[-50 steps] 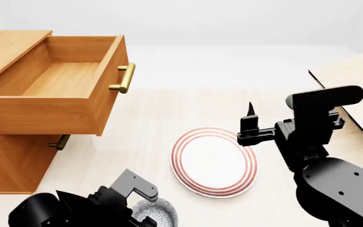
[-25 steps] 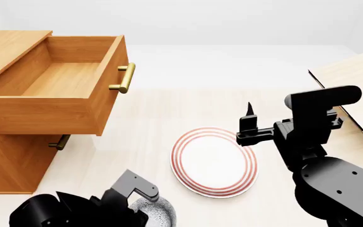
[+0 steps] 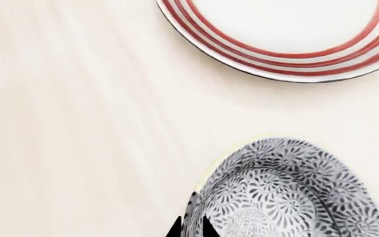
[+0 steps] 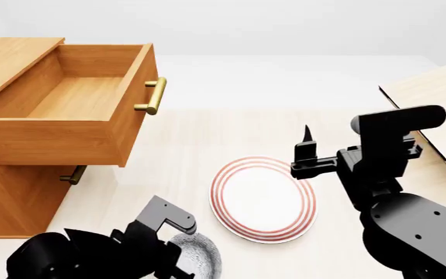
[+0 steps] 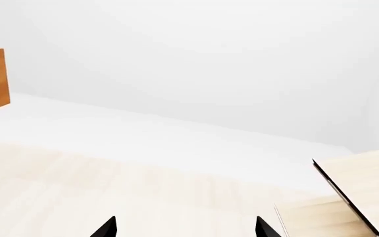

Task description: Open the top drawer of the cabinet and put the bowl in it.

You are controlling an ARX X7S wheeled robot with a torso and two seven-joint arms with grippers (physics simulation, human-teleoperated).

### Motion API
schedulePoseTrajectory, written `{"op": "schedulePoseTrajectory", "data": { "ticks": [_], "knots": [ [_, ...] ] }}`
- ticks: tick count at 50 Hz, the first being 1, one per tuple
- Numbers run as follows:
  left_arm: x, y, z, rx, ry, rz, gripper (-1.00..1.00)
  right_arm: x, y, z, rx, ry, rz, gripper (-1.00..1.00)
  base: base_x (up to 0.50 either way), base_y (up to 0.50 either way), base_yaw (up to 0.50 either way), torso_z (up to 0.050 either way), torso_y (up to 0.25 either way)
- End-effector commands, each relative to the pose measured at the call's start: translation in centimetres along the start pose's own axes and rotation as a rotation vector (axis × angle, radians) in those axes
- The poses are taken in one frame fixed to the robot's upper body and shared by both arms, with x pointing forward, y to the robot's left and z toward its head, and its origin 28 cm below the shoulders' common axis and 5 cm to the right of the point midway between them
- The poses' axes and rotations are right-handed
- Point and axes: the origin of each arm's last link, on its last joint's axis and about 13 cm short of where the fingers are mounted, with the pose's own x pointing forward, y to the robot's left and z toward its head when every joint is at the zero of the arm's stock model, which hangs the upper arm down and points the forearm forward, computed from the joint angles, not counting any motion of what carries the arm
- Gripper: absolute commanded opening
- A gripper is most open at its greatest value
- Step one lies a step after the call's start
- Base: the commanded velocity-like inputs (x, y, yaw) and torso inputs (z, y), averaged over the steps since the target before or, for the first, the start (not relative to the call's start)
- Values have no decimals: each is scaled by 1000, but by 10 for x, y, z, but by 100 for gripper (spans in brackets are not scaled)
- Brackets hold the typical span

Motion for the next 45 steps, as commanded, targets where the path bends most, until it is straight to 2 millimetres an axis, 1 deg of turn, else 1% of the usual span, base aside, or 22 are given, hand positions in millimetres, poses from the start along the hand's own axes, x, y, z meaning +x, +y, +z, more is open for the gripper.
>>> {"op": "schedulePoseTrajectory", "data": {
  "ticks": [1,11,19,27,39,45],
  "knots": [
    [-12,0,14,10,-87,51,-100,-2,0,2,0,-7,-3,100,0,0,0,0,0],
    [-20,-5,16,26,-125,37,-100,-3,0,4,-3,-12,-2,100,0,0,0,0,0],
    [-32,-11,23,55,-179,32,-100,-4,1,6,-4,-15,-2,100,0,0,0,0,0],
    [-42,-20,28,89,-234,24,-100,-8,-4,13,-1,-35,-22,100,0,0,0,0,0],
    [-65,-38,45,149,-344,-13,-100,-18,-9,23,7,-65,-45,100,0,0,0,0,0],
    [-82,-44,58,177,-426,-4,-100,-23,-13,27,13,-76,-63,100,0,0,0,0,0]
  ]
}}
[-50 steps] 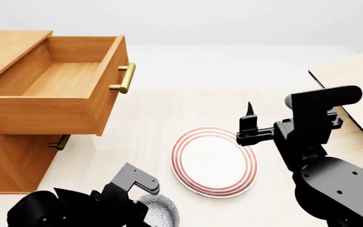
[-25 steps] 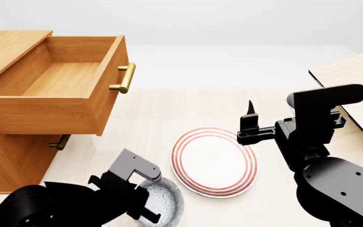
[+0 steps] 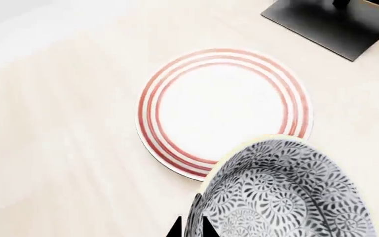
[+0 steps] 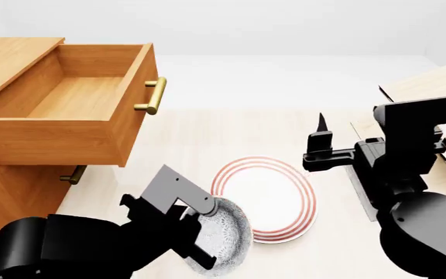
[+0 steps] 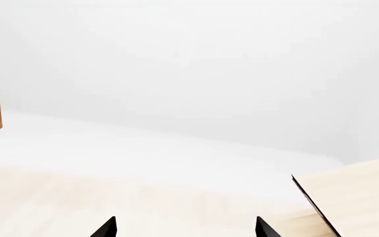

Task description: Open the top drawer of the cabinet and put the bowl in it.

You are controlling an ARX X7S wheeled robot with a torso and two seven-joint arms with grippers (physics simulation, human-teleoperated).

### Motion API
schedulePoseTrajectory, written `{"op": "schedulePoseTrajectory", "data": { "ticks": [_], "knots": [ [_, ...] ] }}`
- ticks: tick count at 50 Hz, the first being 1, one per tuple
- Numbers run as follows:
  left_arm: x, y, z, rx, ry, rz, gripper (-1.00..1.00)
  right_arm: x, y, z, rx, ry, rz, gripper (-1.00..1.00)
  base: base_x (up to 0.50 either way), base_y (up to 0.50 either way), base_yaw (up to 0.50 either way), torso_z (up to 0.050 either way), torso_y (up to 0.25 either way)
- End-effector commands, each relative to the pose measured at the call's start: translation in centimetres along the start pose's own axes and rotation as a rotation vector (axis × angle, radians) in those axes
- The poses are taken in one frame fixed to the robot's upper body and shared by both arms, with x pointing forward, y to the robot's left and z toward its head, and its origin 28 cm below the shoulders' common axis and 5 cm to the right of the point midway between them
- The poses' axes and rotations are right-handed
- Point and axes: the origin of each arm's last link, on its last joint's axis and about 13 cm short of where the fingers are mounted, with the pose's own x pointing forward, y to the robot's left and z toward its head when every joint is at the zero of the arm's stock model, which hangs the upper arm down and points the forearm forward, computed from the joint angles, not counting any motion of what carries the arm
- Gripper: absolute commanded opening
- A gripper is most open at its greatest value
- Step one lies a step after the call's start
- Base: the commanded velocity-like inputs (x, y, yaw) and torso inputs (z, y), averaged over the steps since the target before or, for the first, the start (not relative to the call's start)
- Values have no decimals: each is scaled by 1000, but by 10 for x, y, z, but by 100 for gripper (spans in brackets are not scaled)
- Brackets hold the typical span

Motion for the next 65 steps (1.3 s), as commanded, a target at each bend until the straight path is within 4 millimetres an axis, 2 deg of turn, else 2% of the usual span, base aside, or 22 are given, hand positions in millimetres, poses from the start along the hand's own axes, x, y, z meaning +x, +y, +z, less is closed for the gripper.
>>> {"op": "schedulePoseTrajectory", "data": {
  "ticks": [1,9,18,34,39,43,50,56,65],
  "knots": [
    [-20,-9,28,54,-135,3,-100,-8,-6,7,7,-22,-25,100,0,0,0,0,0],
    [-42,-14,61,82,-253,9,-100,-11,-8,10,13,-31,-35,100,0,0,0,0,0],
    [-57,-18,89,107,-342,32,-100,-13,-11,13,19,-40,-43,100,0,0,0,0,0],
    [-98,-13,157,98,-532,115,-100,-16,-12,16,24,-52,-46,100,0,0,0,0,0],
    [-110,-7,179,48,-594,163,-100,-17,-12,16,26,-53,-45,100,0,0,0,0,0],
    [-116,2,195,-13,-624,210,-100,-16,-13,15,27,-52,-46,100,0,0,0,0,0],
    [-117,31,220,-143,-651,338,-100,-16,-12,14,27,-51,-43,100,0,0,0,0,0],
    [-112,55,230,-231,-640,427,-100,-16,-12,16,24,-54,-41,100,0,0,0,0,0],
    [-94,87,241,-311,-598,537,-100,-15,-9,17,22,-52,-35,100,0,0,0,0,1]
  ]
}}
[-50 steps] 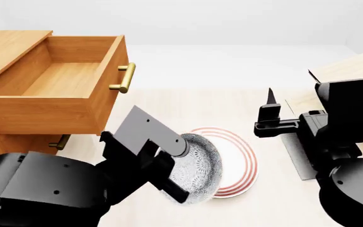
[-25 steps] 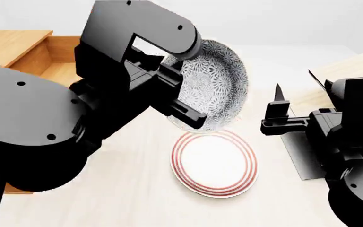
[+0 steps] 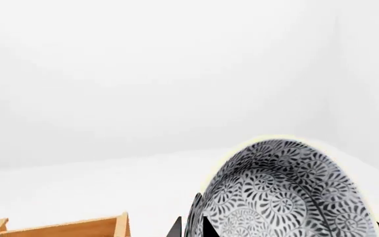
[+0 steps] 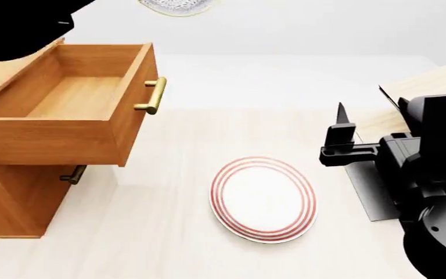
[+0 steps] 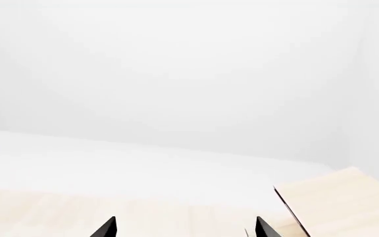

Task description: Open the top drawer of the cabinet and put the bowl in it.

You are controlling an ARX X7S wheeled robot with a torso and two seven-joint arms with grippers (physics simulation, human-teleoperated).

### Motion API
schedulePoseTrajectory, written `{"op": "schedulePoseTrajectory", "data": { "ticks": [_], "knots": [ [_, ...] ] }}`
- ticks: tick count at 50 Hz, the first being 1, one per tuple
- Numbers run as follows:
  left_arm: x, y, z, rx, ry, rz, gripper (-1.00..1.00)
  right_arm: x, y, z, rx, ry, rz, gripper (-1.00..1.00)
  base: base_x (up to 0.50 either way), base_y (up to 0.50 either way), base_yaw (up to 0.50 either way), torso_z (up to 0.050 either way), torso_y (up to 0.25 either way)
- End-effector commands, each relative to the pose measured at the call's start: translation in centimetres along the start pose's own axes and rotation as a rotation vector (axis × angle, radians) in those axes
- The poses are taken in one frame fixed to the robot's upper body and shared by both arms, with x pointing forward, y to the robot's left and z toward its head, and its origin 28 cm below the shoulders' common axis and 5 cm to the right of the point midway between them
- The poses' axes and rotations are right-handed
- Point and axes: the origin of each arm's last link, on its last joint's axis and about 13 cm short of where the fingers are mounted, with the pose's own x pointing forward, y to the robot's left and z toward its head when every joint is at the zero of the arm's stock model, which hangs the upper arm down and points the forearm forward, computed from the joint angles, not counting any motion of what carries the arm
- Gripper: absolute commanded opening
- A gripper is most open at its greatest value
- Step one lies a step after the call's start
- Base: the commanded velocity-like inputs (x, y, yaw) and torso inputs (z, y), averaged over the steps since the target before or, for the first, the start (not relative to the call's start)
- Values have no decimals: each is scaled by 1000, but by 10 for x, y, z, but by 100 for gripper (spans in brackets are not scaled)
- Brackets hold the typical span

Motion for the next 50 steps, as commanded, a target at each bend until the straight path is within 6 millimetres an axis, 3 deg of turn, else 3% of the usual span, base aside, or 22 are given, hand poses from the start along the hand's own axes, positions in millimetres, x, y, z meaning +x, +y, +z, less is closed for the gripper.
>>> {"op": "schedulePoseTrajectory", "data": {
  "ticks": [1,16,29,41,50],
  "knots": [
    [34,29,11,-66,11,184,-100,1,2,1,-3,1,6,100,0,0,0,0,0],
    [89,57,-7,-128,91,346,-100,4,3,-1,-4,5,10,100,0,0,0,0,0],
    [119,81,-31,-186,152,470,-100,5,3,-3,-7,12,9,100,0,0,0,0,1],
    [122,100,-53,-203,203,554,-100,9,6,-5,-8,23,15,100,0,0,0,0,1],
    [121,107,-58,-197,216,586,-100,10,7,-4,-10,23,22,100,0,0,0,0,0]
  ]
}}
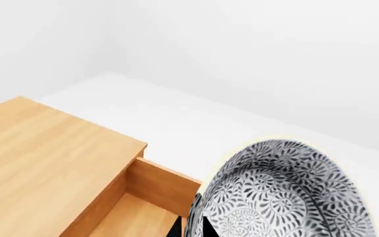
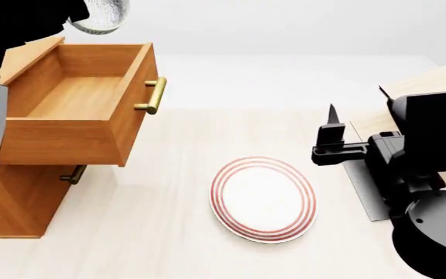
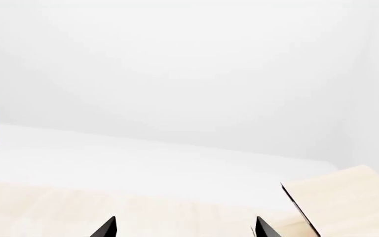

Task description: Open the top drawer of the cabinet and put the bowl in it.

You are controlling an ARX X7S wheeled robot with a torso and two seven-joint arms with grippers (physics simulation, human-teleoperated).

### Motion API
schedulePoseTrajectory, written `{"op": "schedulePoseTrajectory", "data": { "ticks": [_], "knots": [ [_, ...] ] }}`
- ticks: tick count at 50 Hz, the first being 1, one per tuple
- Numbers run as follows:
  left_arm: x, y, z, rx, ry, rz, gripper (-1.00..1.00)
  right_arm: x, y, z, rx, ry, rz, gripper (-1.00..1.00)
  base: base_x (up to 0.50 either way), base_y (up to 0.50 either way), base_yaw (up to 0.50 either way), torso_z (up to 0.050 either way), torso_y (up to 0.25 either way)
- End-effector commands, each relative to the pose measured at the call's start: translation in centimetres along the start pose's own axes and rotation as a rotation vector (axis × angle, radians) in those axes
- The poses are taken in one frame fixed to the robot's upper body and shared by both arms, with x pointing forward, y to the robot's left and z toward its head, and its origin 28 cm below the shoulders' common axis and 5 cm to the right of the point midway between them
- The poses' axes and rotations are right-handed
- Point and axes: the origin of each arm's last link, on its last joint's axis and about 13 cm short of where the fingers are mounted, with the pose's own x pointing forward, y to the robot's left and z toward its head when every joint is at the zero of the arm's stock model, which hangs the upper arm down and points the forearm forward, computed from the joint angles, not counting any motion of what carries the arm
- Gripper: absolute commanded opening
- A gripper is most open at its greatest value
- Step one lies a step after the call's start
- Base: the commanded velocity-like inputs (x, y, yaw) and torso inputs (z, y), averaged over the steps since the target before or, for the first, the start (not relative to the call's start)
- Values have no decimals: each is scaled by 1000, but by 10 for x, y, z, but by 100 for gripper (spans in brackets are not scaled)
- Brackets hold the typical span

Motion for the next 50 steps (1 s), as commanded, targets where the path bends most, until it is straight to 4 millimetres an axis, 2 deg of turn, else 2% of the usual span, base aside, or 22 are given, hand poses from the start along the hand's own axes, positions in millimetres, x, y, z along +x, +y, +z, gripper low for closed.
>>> {"op": "schedulePoseTrajectory", "data": {
  "ticks": [1,29,50],
  "knots": [
    [8,11,-6,3,6,57,-100,2,2,-1,-2,4,7,100,0,0,0,0,0],
    [27,34,-44,-21,80,132,-100,4,3,-2,-2,10,8,100,0,0,0,0,0],
    [34,41,-67,-17,118,154,-100,6,5,-5,-5,18,12,100,0,0,0,0,0]
  ]
}}
